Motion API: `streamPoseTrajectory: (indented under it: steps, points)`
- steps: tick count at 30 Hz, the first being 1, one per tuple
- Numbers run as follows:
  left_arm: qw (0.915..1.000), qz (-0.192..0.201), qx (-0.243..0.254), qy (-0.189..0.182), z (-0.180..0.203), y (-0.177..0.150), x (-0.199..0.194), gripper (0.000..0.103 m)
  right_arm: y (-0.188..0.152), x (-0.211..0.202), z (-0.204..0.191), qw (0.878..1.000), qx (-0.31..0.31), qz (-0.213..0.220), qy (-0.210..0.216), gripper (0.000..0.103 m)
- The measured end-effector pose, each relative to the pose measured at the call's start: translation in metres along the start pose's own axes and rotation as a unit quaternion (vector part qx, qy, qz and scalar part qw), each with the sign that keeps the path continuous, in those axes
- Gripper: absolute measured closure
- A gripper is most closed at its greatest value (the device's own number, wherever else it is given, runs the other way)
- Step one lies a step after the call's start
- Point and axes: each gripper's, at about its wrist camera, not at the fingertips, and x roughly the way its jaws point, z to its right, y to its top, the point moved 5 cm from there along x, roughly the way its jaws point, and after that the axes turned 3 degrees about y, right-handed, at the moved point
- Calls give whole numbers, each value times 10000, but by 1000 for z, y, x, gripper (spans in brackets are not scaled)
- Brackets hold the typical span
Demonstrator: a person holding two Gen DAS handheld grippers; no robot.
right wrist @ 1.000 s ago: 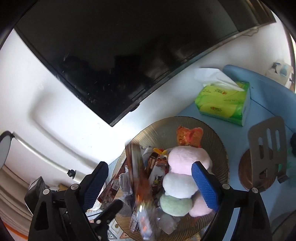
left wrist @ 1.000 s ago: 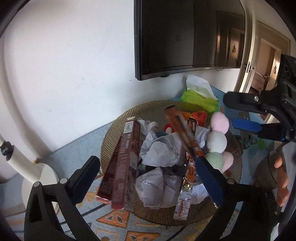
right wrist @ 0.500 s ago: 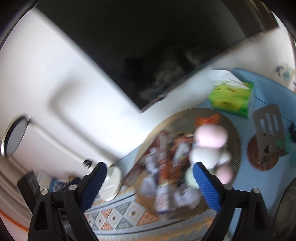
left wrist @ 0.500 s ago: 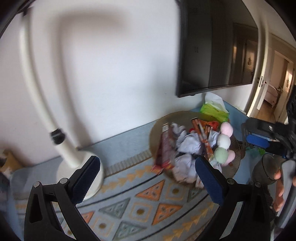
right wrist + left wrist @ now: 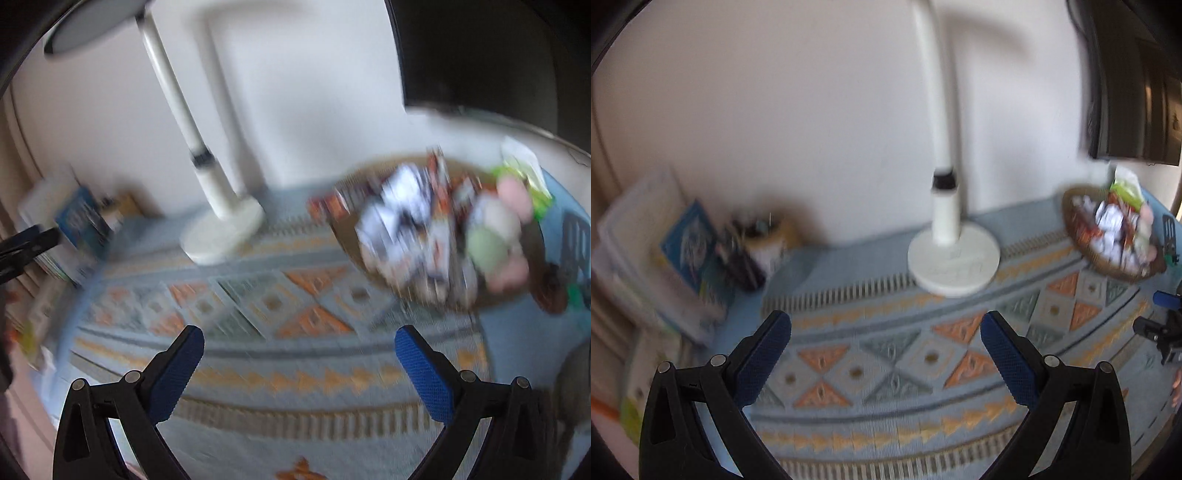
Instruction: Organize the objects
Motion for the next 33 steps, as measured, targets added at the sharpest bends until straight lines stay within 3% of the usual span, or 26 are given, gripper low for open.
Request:
streamPoseTrajectory:
  steps: [2,6,8,11,13,33]
  points:
    - [9994,-233,-266,-43,-8,-36,16,0,-24,18,9,9993,125,-320,-117,0]
    - [9959,-681,-598,30,-7,-105,49,0,-52,35,20,9978,-9,-486,-454,0]
    - [9941,-815,-720,-4,-9,-124,57,0,-61,39,20,9966,-144,-584,-571,0]
    - [9897,-1048,-973,-89,-9,-143,71,0,-67,40,14,9947,-571,-340,-785,0]
    - [9878,-976,-1199,-182,-16,-142,69,0,-68,40,16,9953,-516,-357,-735,0]
    - [9878,-1019,-1174,-53,-11,-141,71,0,-67,43,16,9950,-532,-359,-765,0]
